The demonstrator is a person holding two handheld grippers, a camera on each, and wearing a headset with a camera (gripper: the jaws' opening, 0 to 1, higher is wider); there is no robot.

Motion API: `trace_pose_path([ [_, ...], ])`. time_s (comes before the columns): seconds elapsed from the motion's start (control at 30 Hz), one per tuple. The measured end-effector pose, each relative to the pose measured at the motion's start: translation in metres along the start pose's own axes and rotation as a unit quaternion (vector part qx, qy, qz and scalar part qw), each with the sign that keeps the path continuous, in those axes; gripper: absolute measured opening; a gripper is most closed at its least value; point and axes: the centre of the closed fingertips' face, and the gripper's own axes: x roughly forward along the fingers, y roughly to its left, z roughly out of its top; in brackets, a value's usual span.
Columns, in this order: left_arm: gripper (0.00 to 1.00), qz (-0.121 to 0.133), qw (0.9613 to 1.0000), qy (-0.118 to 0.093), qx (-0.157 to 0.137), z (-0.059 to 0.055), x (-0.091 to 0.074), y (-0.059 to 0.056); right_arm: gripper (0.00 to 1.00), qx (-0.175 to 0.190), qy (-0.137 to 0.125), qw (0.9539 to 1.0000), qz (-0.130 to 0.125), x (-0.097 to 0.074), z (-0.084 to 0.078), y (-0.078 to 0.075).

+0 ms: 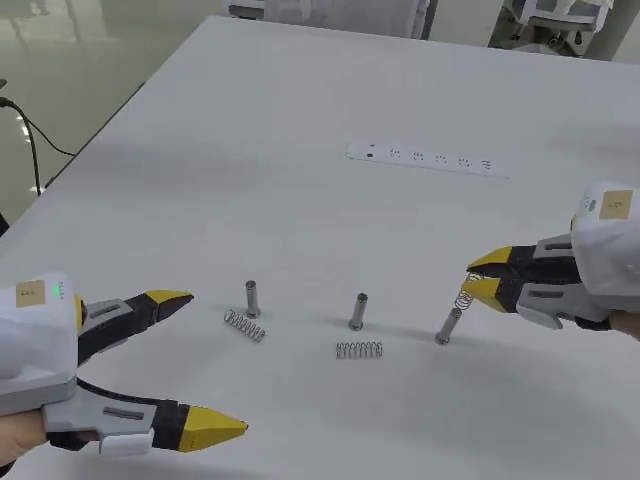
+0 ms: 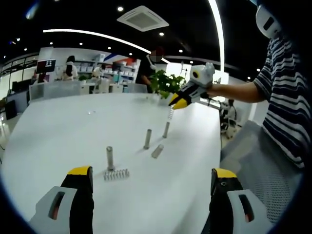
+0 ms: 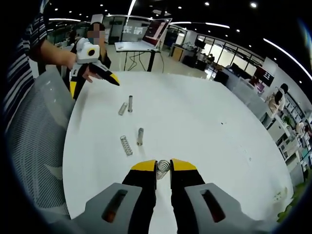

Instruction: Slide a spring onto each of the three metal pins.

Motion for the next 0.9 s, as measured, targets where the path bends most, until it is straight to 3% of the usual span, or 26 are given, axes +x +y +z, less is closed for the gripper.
trace_pose_path([
  [0.9,0.96,0.013,0.9999,-0.004,-0.006,-0.001,-0.008,0.005,0.07,0.009,0.019,0.9998,0.005,0.014,-0.017,0.001],
])
